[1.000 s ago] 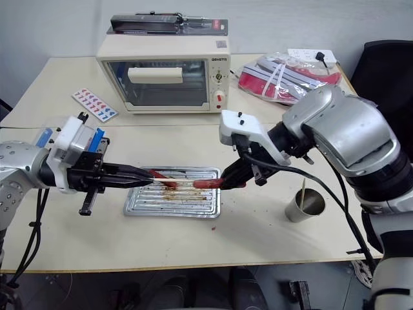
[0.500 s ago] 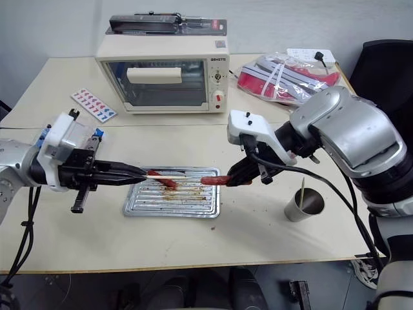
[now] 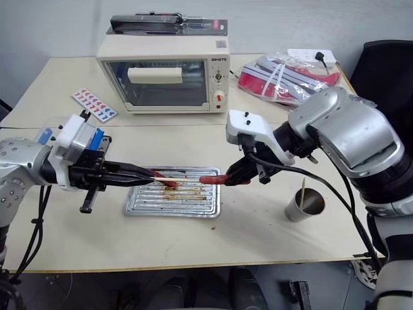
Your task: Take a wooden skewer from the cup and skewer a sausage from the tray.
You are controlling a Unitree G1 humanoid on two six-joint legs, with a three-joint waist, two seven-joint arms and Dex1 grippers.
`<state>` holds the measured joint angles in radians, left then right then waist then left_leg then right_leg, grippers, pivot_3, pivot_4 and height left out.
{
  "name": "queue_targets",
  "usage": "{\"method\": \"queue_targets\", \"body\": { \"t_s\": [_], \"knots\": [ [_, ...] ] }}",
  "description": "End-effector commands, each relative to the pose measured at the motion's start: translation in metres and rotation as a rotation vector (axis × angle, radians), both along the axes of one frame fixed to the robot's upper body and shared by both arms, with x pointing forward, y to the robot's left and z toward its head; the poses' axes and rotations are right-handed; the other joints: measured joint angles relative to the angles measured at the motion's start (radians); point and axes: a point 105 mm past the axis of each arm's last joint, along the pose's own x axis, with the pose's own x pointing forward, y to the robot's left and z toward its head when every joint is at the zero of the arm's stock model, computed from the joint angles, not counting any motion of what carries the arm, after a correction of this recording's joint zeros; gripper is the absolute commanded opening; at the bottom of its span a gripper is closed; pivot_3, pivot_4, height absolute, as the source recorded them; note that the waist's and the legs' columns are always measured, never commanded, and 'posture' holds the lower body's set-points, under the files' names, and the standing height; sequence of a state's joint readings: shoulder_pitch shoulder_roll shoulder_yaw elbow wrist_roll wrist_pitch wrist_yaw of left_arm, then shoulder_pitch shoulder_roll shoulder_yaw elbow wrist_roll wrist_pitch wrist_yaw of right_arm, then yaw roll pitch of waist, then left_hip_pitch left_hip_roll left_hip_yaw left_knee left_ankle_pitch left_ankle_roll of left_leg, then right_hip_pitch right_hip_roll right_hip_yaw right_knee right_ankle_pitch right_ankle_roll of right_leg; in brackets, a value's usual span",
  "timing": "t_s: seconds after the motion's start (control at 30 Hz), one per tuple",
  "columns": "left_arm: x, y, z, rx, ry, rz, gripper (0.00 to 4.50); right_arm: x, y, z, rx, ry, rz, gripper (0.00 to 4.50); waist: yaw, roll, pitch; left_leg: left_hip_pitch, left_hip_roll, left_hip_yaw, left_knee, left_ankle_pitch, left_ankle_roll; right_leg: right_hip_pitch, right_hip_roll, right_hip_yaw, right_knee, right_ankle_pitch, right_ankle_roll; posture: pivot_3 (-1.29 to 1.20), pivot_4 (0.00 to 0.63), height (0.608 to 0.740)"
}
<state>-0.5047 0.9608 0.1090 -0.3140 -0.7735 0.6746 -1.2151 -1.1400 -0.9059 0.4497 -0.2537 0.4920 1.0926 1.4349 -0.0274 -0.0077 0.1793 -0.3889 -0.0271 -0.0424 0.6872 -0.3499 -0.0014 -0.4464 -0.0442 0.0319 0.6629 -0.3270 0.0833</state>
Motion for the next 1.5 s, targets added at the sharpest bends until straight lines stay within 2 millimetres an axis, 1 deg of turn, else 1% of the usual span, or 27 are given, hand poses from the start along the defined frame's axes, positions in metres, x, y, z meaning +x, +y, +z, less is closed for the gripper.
{"method": "queue_targets", "body": {
  "t_s": [0.03, 0.33, 0.73, 0.93, 1.13, 1.5],
  "knots": [
    [-0.001, -0.002, 0.007, 0.010, -0.053, -0.016, 0.00, -0.004, 0.002, 0.008, 0.016, -0.035, 0.024, 0.19, 0.000, 0.000, 0.000, 0.000, 0.000, 0.000, 0.000, 0.000, 0.000, 0.000, 0.000, 0.000, 0.000, 0.000, 0.000, 0.00, 0.150, 0.740],
    [0.001, 0.005, 0.007, 0.025, -0.054, 0.003, 0.00, -0.004, 0.000, 0.009, 0.021, -0.037, 0.016, 0.19, 0.000, 0.000, 0.000, 0.000, 0.000, 0.000, 0.001, 0.000, 0.000, 0.000, 0.000, 0.000, 0.000, 0.000, 0.000, 0.00, 0.150, 0.740],
    [0.002, -0.009, 0.006, 0.005, -0.060, -0.039, 0.00, -0.008, 0.008, 0.014, 0.046, -0.034, 0.041, 0.19, 0.000, 0.000, 0.000, 0.000, 0.000, 0.000, 0.002, 0.000, 0.000, 0.000, 0.000, 0.000, 0.001, 0.000, 0.000, 0.00, 0.150, 0.740],
    [0.004, -0.013, 0.005, 0.000, -0.062, -0.049, 0.00, -0.008, 0.011, 0.017, 0.055, -0.042, 0.043, 0.19, 0.000, 0.000, 0.000, -0.001, 0.000, 0.000, 0.003, 0.000, 0.000, 0.000, 0.000, 0.000, 0.002, 0.000, 0.000, 0.00, 0.150, 0.740],
    [0.003, -0.017, 0.000, 0.001, -0.053, -0.069, 0.00, -0.007, 0.014, 0.020, 0.063, -0.052, 0.043, 0.19, 0.000, 0.000, 0.000, -0.001, 0.000, 0.000, 0.004, 0.000, 0.000, 0.000, 0.000, 0.000, 0.002, 0.000, 0.000, 0.00, 0.150, 0.740],
    [0.006, -0.028, -0.003, -0.017, -0.063, -0.091, 0.00, -0.012, 0.020, 0.024, 0.084, -0.036, 0.056, 0.19, 0.000, 0.000, 0.000, -0.002, 0.000, -0.001, 0.006, -0.001, 0.001, 0.000, 0.000, 0.000, 0.004, 0.000, 0.000, 0.00, 0.150, 0.740]
  ]
}}
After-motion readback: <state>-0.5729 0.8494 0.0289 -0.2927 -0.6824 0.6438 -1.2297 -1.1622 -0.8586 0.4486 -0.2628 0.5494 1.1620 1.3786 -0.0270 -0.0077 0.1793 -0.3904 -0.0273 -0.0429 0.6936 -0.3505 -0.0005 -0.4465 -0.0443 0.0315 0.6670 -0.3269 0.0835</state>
